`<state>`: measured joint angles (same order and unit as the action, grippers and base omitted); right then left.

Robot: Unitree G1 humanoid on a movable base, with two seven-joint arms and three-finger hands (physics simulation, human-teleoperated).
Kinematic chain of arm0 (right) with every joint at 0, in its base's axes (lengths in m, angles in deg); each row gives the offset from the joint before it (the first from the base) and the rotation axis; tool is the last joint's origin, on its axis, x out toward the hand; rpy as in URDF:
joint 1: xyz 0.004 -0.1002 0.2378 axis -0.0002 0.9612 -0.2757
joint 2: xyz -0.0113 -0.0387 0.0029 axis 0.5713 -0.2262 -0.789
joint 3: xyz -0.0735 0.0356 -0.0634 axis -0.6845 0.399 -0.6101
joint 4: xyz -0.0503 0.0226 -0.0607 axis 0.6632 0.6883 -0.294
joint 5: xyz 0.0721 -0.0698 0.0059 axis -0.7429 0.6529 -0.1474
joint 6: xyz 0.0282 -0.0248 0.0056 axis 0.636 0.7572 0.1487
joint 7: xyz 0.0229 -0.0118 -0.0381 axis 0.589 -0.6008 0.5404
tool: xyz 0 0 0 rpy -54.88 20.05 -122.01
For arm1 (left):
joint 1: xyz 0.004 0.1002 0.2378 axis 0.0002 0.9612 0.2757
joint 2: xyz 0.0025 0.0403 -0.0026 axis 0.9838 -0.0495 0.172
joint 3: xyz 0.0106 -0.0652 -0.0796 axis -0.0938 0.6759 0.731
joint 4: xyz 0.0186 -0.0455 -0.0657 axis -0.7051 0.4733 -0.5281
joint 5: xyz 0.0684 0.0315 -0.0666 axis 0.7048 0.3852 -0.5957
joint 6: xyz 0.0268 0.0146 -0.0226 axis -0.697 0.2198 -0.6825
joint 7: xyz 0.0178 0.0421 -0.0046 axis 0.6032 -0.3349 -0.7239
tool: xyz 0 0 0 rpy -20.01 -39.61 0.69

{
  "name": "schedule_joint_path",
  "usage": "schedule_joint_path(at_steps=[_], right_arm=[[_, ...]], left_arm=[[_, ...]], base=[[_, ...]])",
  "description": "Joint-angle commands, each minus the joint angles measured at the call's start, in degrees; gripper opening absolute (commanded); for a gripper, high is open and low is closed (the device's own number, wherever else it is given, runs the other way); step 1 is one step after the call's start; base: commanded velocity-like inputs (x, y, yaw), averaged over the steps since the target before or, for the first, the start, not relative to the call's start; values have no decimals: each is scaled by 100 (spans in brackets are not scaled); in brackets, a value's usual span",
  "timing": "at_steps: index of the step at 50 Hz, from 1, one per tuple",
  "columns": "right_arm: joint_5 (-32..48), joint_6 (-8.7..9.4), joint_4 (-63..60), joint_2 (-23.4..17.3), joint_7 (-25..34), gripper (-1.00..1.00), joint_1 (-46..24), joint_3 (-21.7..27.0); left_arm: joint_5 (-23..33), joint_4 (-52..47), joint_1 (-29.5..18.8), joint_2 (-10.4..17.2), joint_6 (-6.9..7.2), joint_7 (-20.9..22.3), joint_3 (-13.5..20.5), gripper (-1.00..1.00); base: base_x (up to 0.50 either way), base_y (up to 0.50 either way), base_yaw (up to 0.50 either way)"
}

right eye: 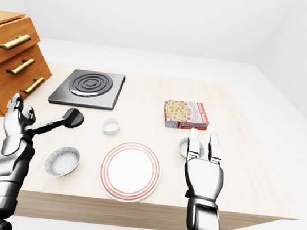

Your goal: Pick the akita bowl next to the plate and place it on the plate.

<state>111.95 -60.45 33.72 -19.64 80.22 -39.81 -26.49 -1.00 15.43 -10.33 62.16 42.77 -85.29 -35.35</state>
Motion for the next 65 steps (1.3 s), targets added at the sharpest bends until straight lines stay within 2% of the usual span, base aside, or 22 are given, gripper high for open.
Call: schedule_joint_path(at_steps=[1,2,7,10,12,13,19,21,22,23,26,27,28,31,32,34,38,39,45,47,59,65], right_arm=[[-113,0,468,-60,-240,100,-248,85],[-127,0,530,-57,-283,100,-270,82],[-210,0,597,-108,-290,100,-353,133],[-260,0,708,-140,-387,100,-371,183],[-279,0,737,-140,-413,100,-371,185],[-284,0,759,-141,-432,100,-378,182],[-382,0,948,-165,-581,100,-398,195],[-437,0,1063,-166,-634,100,-417,196],[-436,0,1076,-180,-650,100,-410,189],[-465,0,1089,-180,-664,100,-419,191],[-526,0,1184,-197,-718,100,-434,202],[-546,0,1279,-221,-780,100,-447,217],[-560,0,1273,-230,-778,100,-441,218],[-605,0,1385,-256,-836,100,-481,240],[-625,0,1412,-265,-847,100,-498,249],[-633,0,1427,-273,-856,100,-509,250],[-715,0,1637,-301,-984,100,-571,260],[-717,0,1674,-312,-1007,100,-578,252],[-742,0,1838,-335,-1104,100,-619,215],[-735,0,1884,-353,-1136,100,-640,196],[-813,0,2263,-456,-1398,100,-882,193],[-814,0,2268,-481,-1471,100,-956,195]], left_arm=[[4,19,-4,0,-14,1,-13,100],[-8,-251,64,-6,180,-64,-19,100],[18,-277,74,-28,194,-54,4,100],[38,-50,10,-20,38,2,11,100],[25,-248,65,-29,172,-52,-3,100],[56,223,-66,-16,-111,56,9,100],[22,261,-72,5,-111,41,-34,100],[5,-56,15,-5,34,-32,-40,100],[25,181,-48,-2,-111,30,-26,100],[14,23,-7,-5,-20,-10,-33,100],[25,174,-47,-7,-111,24,-30,100],[12,-59,25,-14,24,-27,-36,100],[30,168,-40,-9,-111,28,-24,100],[16,165,-39,2,-111,16,-44,100],[3,-114,50,-10,54,-43,-46,100],[15,-166,64,-23,88,-48,-37,100],[37,31,18,-27,-52,4,-22,100],[11,-452,148,-42,284,-111,-30,100],[45,-210,80,-58,121,-42,-1,100],[52,121,-25,-40,-90,28,2,100],[-14,22,-19,-12,17,-36,-48,100],[-7,110,-29,-15,-57,-7,-41,100]], base=[[0,0,0],[0,0,0],[0,0,0],[0,0,0],[0,0,0],[0,0,0],[0,0,0],[0,0,0],[0,0,0],[0,0,0],[0,0,0],[0,0,0],[0,0,0],[0,0,0],[0,0,0],[0,0,0],[0,0,0],[0,0,0],[0,0,0],[0,0,0],[0,0,0],[0,0,0]])
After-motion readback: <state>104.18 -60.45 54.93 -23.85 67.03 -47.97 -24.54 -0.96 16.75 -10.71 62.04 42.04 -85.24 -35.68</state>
